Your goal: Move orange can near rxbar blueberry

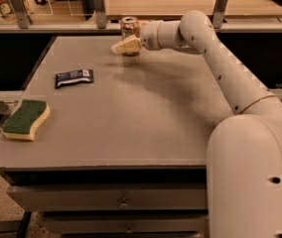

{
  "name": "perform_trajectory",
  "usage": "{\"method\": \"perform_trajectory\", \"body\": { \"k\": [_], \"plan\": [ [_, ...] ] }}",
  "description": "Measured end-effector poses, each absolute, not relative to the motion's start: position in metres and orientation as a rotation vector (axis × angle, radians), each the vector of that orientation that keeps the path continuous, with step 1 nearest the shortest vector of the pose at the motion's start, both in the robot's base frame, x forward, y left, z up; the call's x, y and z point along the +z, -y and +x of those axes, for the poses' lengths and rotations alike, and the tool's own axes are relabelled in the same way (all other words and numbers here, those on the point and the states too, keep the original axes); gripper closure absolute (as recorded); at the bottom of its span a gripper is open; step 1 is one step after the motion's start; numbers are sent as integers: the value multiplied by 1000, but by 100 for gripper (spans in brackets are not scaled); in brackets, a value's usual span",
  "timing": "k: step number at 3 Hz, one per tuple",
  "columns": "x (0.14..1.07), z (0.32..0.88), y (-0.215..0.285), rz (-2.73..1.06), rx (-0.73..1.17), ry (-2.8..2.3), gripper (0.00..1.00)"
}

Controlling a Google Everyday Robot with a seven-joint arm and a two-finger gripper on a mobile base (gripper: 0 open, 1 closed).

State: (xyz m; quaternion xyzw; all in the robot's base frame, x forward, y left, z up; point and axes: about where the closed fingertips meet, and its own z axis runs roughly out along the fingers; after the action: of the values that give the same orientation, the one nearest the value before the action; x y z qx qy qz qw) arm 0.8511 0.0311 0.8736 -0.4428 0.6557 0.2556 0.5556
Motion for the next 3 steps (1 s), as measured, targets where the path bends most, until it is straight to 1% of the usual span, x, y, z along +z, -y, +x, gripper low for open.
{"method": "perform_trajectory", "body": {
  "k": [2,3],
  "plan": [
    [874,862,-57,-1061,679,-1509,64],
    [891,852,-64,-1086,715,-1471,87]
  ]
}}
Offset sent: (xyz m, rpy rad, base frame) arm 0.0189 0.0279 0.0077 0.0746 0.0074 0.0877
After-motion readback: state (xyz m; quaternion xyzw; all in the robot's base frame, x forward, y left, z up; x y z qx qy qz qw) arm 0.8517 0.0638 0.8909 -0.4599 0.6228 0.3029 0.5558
